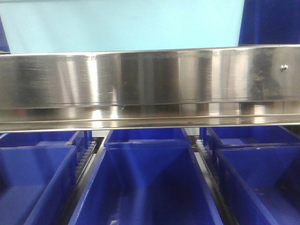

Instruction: Move two blue bins to right shelf middle

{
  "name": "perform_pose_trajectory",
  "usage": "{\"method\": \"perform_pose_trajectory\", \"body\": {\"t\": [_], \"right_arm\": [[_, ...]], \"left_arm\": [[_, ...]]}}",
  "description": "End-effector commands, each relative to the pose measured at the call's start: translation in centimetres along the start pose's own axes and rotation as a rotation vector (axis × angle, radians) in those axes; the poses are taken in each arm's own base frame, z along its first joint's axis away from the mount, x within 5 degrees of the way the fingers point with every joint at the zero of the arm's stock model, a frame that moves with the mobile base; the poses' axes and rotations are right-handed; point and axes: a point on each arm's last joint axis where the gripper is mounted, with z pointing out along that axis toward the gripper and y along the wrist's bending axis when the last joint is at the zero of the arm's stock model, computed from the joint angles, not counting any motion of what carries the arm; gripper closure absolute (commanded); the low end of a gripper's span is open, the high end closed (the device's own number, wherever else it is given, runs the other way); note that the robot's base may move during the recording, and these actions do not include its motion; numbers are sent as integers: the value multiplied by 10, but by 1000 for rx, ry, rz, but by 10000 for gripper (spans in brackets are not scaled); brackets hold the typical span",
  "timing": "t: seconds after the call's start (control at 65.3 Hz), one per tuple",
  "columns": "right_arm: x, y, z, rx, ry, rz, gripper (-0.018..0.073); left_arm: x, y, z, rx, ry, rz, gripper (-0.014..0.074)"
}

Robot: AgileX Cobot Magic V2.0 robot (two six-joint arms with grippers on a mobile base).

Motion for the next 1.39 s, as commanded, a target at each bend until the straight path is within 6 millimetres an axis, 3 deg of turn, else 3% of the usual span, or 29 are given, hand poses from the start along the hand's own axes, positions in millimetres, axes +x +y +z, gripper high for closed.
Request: {"method": "perform_pose_trajectory", "body": {"t": [0.0,0.414,0.69,0.889,1.088,1.379], "right_arm": [[-9,6,-7,-58,-79,19,711],[-1,12,1,-105,-6,82,711],[26,22,49,-69,141,133,711],[43,27,76,-43,216,129,711],[48,26,79,-24,256,132,711],[51,25,78,-7,292,130,711]], "left_arm": [[-5,-5,-6,57,-48,4,708],[-5,-4,-4,62,-40,-7,708],[0,22,37,98,113,-84,708],[5,23,68,114,157,-79,708],[14,17,87,131,226,-86,708],[19,19,84,107,281,-77,708]]}}
